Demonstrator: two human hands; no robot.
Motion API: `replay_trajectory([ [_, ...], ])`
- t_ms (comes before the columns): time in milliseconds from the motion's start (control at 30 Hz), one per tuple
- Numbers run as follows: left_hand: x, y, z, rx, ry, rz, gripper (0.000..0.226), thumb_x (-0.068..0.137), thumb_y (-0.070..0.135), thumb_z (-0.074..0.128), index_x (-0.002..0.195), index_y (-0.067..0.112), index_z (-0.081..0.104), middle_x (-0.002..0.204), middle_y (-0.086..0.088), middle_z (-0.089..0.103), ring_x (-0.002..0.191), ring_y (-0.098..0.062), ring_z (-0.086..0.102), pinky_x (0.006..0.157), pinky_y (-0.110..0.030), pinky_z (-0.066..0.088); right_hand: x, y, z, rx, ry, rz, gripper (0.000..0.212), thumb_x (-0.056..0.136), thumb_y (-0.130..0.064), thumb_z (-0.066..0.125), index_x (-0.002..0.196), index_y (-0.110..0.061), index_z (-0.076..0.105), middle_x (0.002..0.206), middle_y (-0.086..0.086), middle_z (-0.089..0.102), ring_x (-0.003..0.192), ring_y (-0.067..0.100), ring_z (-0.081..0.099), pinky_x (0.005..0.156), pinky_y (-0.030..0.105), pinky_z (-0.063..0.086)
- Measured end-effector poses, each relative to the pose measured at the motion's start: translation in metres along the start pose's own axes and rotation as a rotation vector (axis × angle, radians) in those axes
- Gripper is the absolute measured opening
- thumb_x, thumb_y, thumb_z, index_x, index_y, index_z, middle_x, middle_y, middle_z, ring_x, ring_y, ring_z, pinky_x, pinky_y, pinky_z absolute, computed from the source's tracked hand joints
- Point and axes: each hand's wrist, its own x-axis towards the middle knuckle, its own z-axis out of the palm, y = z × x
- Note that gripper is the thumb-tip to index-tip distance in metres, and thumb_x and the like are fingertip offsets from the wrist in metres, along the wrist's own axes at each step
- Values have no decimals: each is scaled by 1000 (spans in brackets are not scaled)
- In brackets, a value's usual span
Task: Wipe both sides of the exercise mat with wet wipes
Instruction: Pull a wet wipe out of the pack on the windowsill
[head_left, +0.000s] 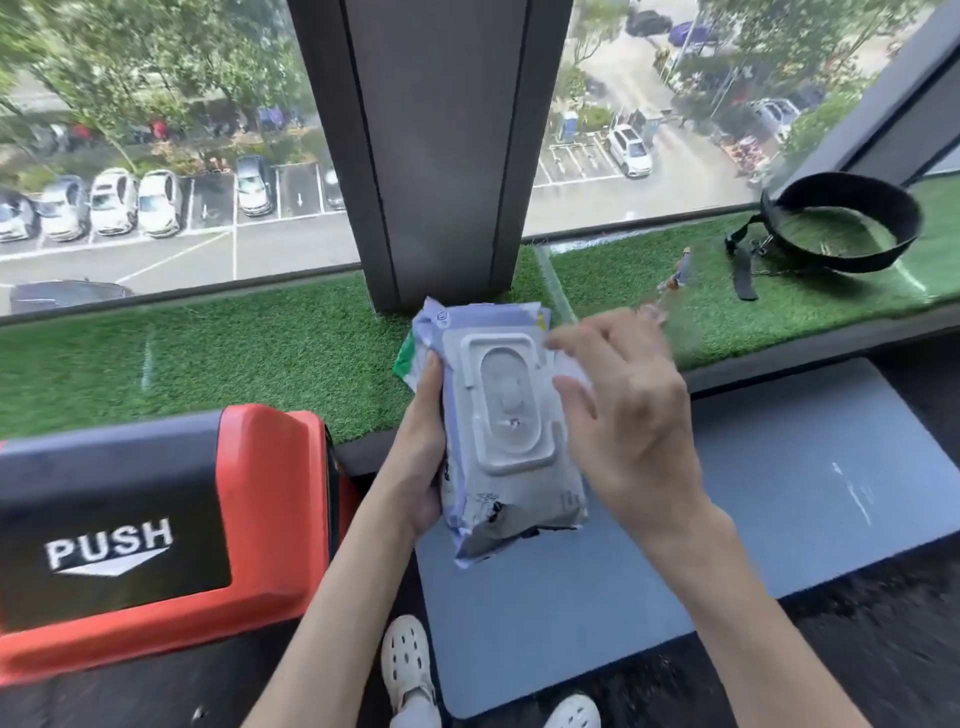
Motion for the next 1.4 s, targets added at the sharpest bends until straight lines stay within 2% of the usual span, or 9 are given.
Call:
replay_trajectory([
  [100,-35,9,19,2,-7,5,85,73,75,44,131,16,61,121,-16,68,111,-31,66,97,-46,50,-7,-22,-37,232,-248,-29,21,81,3,66,99,-8,68,87,5,61,79,19,58,74,34,50],
  [200,-66,8,30,-46,-74,-3,83,72,73,43,127,14,63,117,-16,69,103,-28,69,83,-39,58,-17,-32,-73,322,-350,23,27,78,-10,77,104,-11,70,88,-2,62,78,4,53,77,16,45],
  [300,-93,6,36,-68,-109,-20,81,70,72,47,124,14,66,117,-17,69,104,-30,68,86,-42,58,-33,-42,-102,361,-380,37,36,72,-11,83,106,-13,72,91,-5,63,81,2,55,78,10,42],
  [500,-122,-2,49,-63,-111,-102,87,66,72,54,127,10,64,119,-21,67,102,-32,68,84,-41,56,-56,-47,-122,207,-296,-193,3,78,-12,72,79,-9,72,84,-2,60,75,15,58,65,27,49],
  [633,-127,-2,62,-68,-118,-102,87,66,72,56,126,10,65,121,-23,66,104,-34,67,88,-43,55,-55,-44,-135,111,-289,-265,10,84,-7,65,74,-7,66,82,-1,58,73,18,53,59,33,48],
  [867,-132,-1,79,-138,-185,-103,78,71,66,56,121,7,69,120,-25,65,102,-34,68,78,-39,57,-53,-46,-147,93,-290,-144,11,83,-9,53,76,-17,49,78,-5,49,71,16,44,62,31,40],
  [1167,-136,-4,85,-46,-174,-68,72,80,61,52,130,10,63,124,-22,64,116,-37,62,99,-46,50,-31,-39,-150,157,-36,35,12,88,-7,53,77,-13,52,69,-2,52,58,19,52,54,37,43],
  [1267,-141,-7,90,-99,-216,-111,74,74,65,56,125,12,67,124,-22,65,113,-35,63,92,-43,54,-29,-43,-148,131,-32,41,8,88,-16,54,81,-16,58,75,-4,51,57,15,49,53,33,45],
  [1400,-142,-9,88,-148,-208,-108,78,67,66,59,122,11,69,122,-23,66,112,-37,64,87,-43,57,-34,-41,-151,247,-68,137,17,87,-12,66,73,-19,59,49,-2,48,45,13,42,49,26,39],
])
